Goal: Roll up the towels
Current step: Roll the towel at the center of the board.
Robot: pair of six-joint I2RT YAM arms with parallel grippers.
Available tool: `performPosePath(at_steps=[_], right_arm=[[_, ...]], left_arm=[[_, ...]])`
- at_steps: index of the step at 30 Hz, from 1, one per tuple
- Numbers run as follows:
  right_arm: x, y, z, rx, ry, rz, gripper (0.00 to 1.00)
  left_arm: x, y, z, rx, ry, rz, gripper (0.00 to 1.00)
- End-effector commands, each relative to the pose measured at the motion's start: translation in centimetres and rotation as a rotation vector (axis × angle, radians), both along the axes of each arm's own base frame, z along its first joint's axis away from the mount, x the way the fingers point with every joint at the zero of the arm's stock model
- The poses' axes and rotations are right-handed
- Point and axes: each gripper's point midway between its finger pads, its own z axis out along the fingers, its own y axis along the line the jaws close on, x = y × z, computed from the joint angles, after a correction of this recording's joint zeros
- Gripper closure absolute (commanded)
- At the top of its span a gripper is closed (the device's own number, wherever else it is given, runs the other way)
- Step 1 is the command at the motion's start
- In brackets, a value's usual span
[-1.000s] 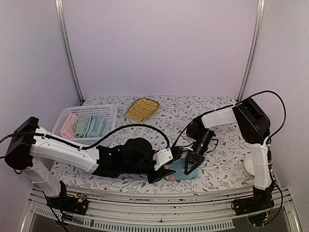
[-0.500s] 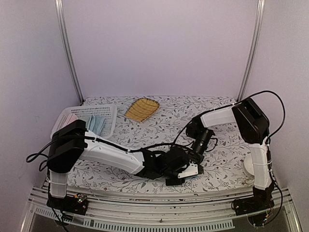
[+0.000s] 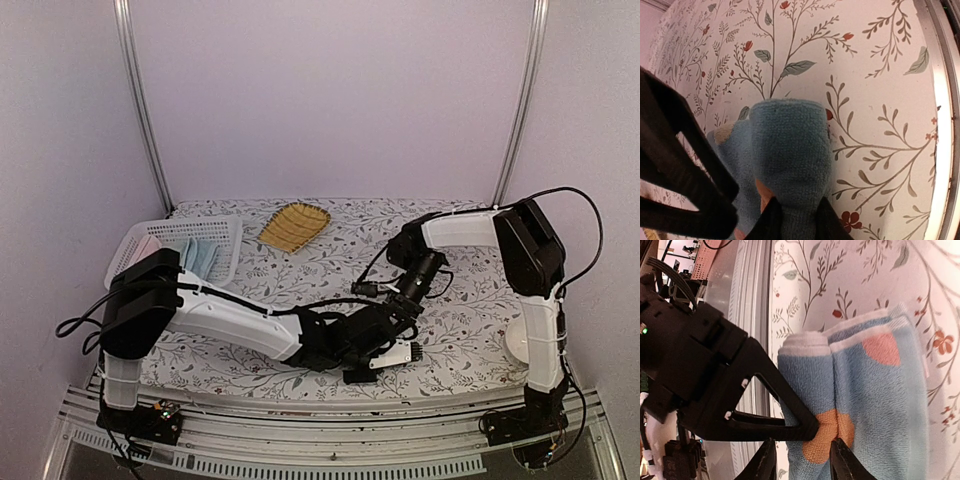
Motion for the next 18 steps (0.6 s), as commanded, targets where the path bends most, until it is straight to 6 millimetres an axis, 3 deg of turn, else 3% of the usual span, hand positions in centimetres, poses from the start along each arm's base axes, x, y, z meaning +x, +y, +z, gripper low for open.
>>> performPosePath(at_steps=[1, 8, 13, 18], right_arm=[[2.0, 1.9, 2.0, 0.121, -0.053, -0.045, 0.60], [3.4, 1.2, -3.5, -0.069, -0.064, -0.124, 0.70], [3.9, -1.8, -7.6, -0.264, -0.132, -0.171, 0.77], [4.8, -4.3, -9.3, -0.362, -0.140, -0.239, 0.80]], left_arm=[[-1.4, 1.1, -2.4, 0.068, 0.056, -0.028, 0.78], [-1.1, 1.0, -1.7, 0.052, 0.032, -0.010, 0.80], [-1.1, 1.4, -0.2, 0.030, 0.061, 0.055, 0.83], [-3.1, 2.6, -0.6, 0.050, 0.209, 0.113, 0.87]])
